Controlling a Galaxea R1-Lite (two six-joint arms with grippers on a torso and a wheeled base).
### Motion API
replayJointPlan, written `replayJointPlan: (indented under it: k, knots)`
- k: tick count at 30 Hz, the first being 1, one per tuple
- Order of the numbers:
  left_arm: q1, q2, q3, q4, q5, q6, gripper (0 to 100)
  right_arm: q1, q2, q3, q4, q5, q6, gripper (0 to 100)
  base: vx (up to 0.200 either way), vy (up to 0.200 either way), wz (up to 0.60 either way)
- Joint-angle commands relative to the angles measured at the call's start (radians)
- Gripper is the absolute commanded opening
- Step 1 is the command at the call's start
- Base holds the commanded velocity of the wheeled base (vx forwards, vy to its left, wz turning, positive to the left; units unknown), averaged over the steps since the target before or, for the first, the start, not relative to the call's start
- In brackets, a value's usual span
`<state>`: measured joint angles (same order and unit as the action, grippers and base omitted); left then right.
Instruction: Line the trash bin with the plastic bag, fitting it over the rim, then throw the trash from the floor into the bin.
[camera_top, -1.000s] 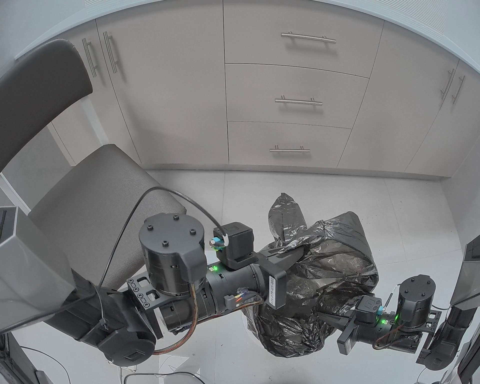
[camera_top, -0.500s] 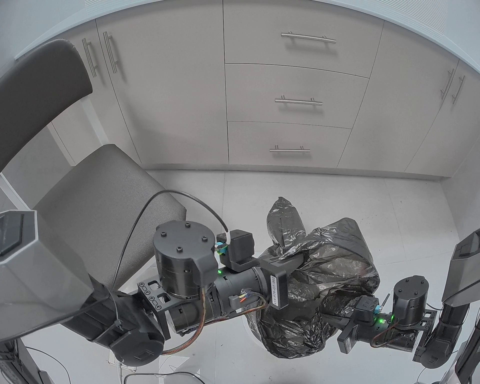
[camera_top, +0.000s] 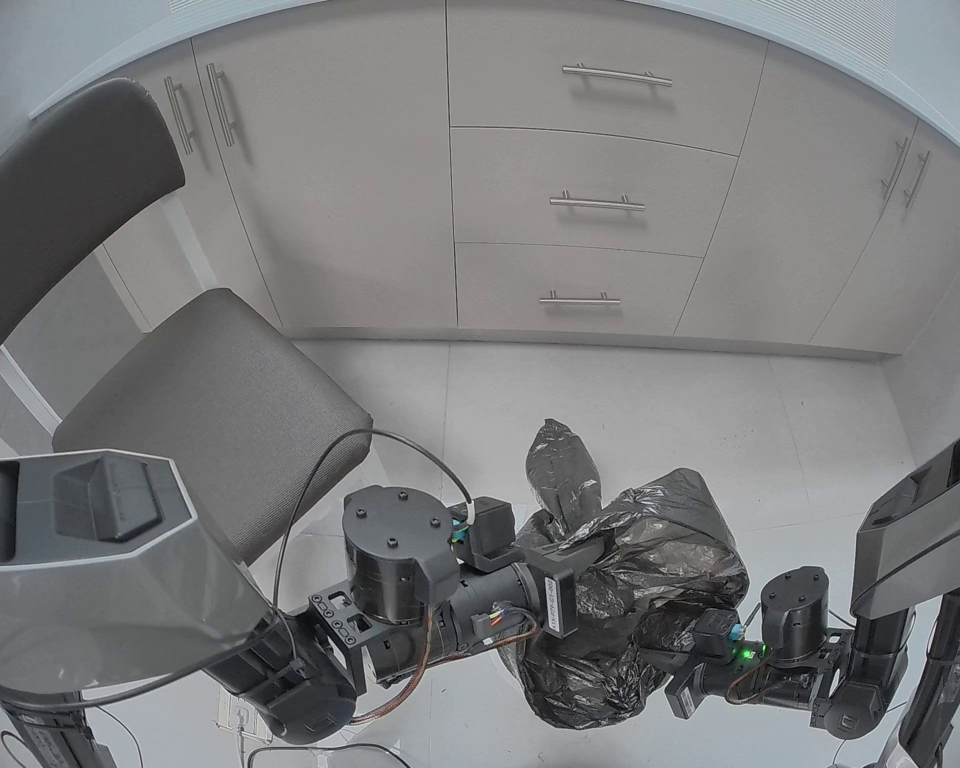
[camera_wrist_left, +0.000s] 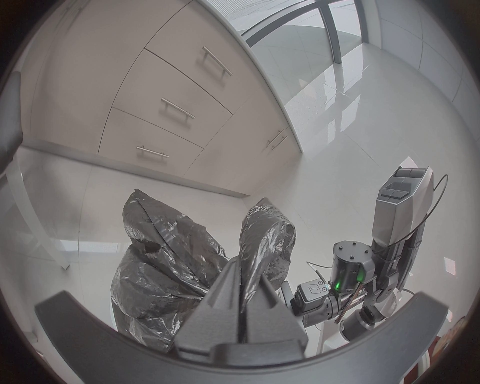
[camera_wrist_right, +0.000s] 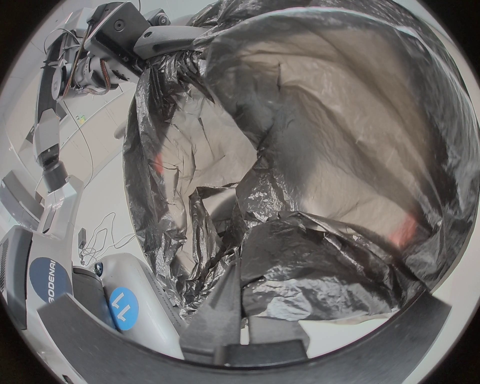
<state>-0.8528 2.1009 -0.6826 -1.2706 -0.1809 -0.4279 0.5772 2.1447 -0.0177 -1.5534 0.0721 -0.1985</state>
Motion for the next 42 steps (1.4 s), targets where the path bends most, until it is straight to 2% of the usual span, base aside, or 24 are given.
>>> replayJointPlan:
  k: [1,4,20,26,33,42]
  knots:
    - [0.003,0.061,0.006,-0.019,0.001,-0.015,0,-0.007,0.061,0.018,-0.005,0.002,0.011,0,0.000,0.000,0.00]
    - [0.008,0.107,0.032,-0.090,0.001,-0.032,0,-0.019,0.110,0.018,-0.017,0.002,0.013,0,0.000,0.000,0.00]
    - [0.041,0.196,0.215,-0.259,0.001,-0.042,0,-0.036,0.159,0.018,-0.017,-0.002,0.025,0,0.000,0.000,0.00]
    - [0.041,0.248,0.253,-0.259,0.001,-0.080,0,-0.066,0.162,0.018,-0.017,-0.005,0.027,0,0.000,0.000,0.00]
    - [0.058,0.289,0.238,-0.260,0.000,-0.080,0,-0.123,0.189,0.018,-0.017,-0.003,0.028,0,0.000,0.000,0.00]
    - [0.084,0.292,0.244,-0.260,0.001,-0.080,0,-0.128,0.261,0.018,-0.017,-0.008,0.022,0,0.000,0.000,0.00]
